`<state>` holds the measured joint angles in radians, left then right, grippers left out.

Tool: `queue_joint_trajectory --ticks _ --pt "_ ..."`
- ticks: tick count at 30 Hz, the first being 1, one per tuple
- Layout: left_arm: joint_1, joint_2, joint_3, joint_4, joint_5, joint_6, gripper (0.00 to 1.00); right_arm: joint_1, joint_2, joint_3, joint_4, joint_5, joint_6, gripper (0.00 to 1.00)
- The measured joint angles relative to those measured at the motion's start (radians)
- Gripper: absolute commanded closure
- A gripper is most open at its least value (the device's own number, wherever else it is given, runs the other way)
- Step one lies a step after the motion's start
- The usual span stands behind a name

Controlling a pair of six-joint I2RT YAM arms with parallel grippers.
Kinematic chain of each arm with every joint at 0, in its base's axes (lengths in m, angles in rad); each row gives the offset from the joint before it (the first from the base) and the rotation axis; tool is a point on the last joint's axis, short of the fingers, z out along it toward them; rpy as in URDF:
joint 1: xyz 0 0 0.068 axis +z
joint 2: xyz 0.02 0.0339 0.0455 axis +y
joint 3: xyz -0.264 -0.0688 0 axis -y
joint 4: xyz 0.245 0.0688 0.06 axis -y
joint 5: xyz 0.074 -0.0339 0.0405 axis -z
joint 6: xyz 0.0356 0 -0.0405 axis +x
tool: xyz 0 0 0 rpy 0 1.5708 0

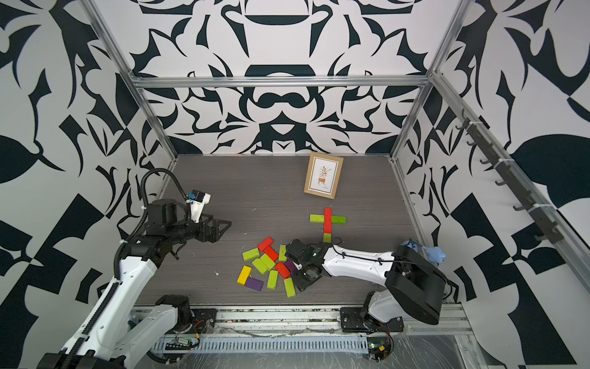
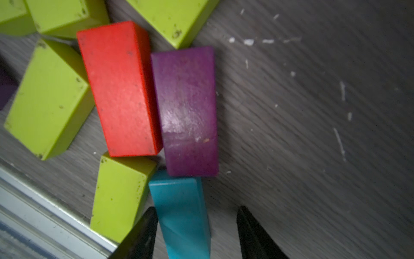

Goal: Assemble the letter t with building blocks
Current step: Pick up the building block from the center of the board.

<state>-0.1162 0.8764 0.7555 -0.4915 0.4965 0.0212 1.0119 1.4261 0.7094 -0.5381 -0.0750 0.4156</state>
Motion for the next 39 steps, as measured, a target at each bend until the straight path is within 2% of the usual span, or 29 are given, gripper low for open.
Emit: queue_joint_trajectory --ticks 10,31,39 --pt "-0.055 -0.033 -0.011 0.004 0.041 0.059 0.02 0.005 0.035 0.023 -0.016 0.039 0.003 0.51" --pt "-0.114 -0.077 -0.049 0.008 0.024 0.123 0.02 0.012 0.118 0.106 -0.117 0.094 -0.007 0.75" --pt "-0.120 -0.077 -0.055 0.009 0.019 0.130 0.02 0.011 0.117 0.135 -0.170 0.135 -0.027 0.95"
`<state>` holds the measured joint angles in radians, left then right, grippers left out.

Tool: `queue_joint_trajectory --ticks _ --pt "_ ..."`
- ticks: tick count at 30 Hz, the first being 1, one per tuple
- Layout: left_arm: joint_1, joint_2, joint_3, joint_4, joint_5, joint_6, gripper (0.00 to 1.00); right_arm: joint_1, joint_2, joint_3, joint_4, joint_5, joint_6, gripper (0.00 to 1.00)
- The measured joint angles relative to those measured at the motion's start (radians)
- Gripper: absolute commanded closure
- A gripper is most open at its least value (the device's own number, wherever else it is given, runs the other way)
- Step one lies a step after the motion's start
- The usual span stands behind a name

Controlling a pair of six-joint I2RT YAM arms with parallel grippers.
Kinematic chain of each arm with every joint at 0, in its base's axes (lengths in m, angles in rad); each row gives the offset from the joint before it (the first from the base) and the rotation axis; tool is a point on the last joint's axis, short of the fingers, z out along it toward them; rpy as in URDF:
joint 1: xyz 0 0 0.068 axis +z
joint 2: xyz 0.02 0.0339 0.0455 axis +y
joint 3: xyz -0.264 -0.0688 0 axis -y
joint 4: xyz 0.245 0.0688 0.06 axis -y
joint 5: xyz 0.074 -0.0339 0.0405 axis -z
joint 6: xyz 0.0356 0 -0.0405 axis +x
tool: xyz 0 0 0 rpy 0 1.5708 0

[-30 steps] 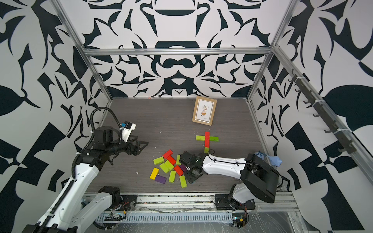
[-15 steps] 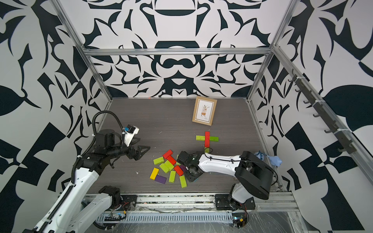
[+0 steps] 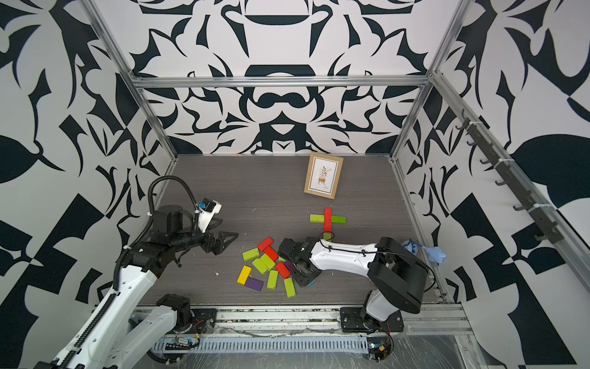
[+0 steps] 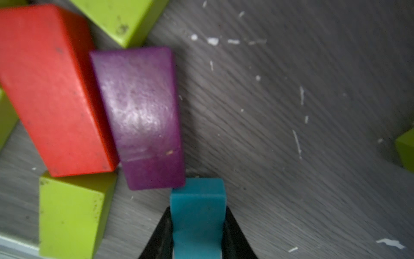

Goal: Assemble the letter t with building blocks
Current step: Pick up the building block from the center of the board, then assemble the building block at the center of the board.

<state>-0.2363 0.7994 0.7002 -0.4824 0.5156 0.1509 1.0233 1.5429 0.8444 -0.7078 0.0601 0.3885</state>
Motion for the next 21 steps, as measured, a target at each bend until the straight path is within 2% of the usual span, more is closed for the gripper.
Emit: queue_joint_trajectory --ticks 4,11,17,21 --pt "-0.003 0.000 -0.004 -0.001 -0.003 0.000 0.02 0.000 -0.054 0.033 -0.029 0.012 -0.026 1.00" --pt "-0.008 -0.001 -0.004 -0.001 -0.019 0.003 0.02 -0.005 -0.159 0.153 -0.092 0.070 -0.140 1.00" --pt "-0.008 -0.001 -0.004 -0.001 -0.049 0.004 0.02 -0.015 -0.210 0.183 -0.133 0.151 -0.333 1.00" --pt "-0.009 -0.001 -0.004 -0.001 -0.050 0.004 0.02 -0.030 -0.264 0.176 -0.148 0.134 -0.496 1.00"
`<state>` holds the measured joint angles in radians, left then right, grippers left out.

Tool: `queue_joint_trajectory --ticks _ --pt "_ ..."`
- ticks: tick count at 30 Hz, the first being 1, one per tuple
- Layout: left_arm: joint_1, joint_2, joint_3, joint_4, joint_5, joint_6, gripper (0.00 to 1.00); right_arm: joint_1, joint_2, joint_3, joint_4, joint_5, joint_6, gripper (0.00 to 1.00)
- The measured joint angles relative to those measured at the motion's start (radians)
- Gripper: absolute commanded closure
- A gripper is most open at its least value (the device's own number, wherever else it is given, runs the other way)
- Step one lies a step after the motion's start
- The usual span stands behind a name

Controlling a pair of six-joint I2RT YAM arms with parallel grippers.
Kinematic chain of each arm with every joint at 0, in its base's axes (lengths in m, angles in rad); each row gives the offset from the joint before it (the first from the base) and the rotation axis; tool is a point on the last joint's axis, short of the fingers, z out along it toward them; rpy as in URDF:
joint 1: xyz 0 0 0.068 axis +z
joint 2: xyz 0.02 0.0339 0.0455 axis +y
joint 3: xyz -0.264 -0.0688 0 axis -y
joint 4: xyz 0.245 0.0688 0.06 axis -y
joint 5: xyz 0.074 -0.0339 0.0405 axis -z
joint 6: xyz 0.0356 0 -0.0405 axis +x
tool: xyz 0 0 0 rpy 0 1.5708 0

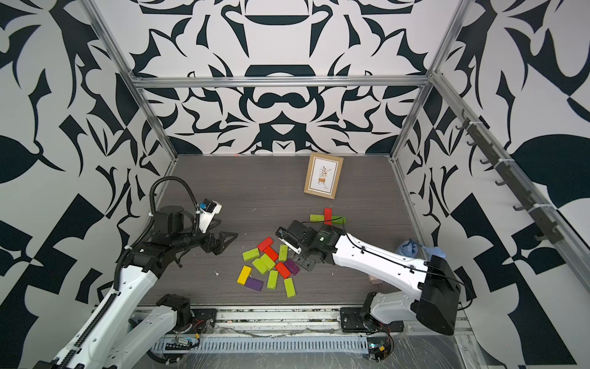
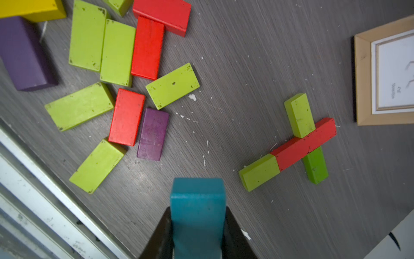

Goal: Assemble the letter t with building blocks
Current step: Assemble the building block at the center of the board.

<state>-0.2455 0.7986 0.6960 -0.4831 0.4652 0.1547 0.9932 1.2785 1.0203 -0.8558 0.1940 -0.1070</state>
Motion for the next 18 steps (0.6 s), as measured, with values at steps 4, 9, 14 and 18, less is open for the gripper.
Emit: queue_joint_trajectory --ticks 4,9,14,18 --pt "-0.003 0.000 0.000 0.000 0.000 0.000 0.02 -0.026 -0.091 -0.031 0.004 0.001 -0.151 1.00" --pt "-0.006 -0.005 0.000 0.000 -0.002 0.000 0.02 -0.142 -0.186 -0.054 -0.003 -0.045 -0.348 1.00" --pt "-0.010 -0.006 0.000 0.000 -0.002 0.000 0.03 -0.311 -0.243 -0.085 -0.018 -0.111 -0.566 1.00" --pt "-0.011 -0.008 0.000 0.000 -0.002 0.000 0.03 -0.438 -0.261 -0.111 -0.024 -0.158 -0.705 1.00"
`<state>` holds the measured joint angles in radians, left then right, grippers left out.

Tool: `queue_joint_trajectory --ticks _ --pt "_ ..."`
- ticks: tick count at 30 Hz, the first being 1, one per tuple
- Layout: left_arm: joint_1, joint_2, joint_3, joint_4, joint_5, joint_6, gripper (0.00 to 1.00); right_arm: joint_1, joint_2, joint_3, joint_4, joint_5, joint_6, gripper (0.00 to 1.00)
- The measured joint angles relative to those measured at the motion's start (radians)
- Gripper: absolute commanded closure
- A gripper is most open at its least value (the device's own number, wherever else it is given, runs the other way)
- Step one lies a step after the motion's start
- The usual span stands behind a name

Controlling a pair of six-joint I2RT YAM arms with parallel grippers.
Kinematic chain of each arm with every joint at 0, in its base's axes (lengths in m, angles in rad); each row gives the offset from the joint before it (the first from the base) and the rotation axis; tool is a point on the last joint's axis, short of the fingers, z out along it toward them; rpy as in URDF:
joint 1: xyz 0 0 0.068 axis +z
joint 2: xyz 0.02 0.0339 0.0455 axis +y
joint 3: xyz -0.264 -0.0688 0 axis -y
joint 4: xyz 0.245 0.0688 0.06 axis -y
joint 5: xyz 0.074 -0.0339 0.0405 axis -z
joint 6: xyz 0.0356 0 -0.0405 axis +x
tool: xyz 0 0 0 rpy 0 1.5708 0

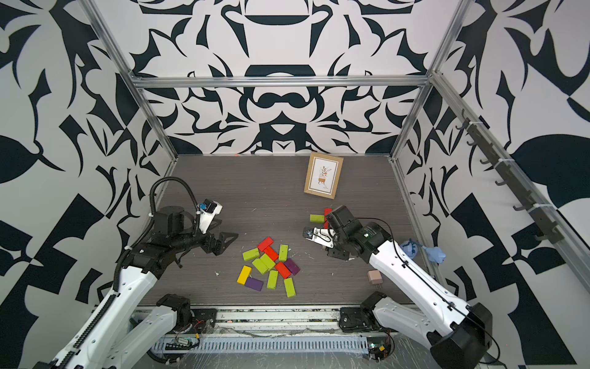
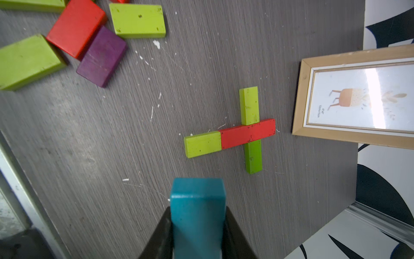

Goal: Assemble the letter t with building blocks
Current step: Assemble the building block at the center of the board.

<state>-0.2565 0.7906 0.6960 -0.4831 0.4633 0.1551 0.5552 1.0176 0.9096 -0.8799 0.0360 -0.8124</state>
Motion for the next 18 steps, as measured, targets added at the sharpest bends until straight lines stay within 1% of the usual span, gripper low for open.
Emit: queue_joint_trajectory --ticks 3,5,10,18 --pt "-0.002 0.001 0.000 0.000 -0.001 0.000 0.03 -0.077 0.005 -0.004 -0.010 -0.020 -0.086 1.00" --pt "-0.002 0.002 0.000 0.000 -0.003 0.000 0.03 -0.105 0.018 -0.005 -0.010 -0.016 -0.130 1.00" --pt "-0.005 0.002 0.000 0.000 -0.003 0.000 0.03 -0.126 0.114 -0.025 -0.004 0.018 -0.205 1.00" --pt "-0.010 0.002 0.000 0.000 -0.003 0.000 0.03 -0.181 0.240 -0.040 0.046 0.103 -0.257 1.00"
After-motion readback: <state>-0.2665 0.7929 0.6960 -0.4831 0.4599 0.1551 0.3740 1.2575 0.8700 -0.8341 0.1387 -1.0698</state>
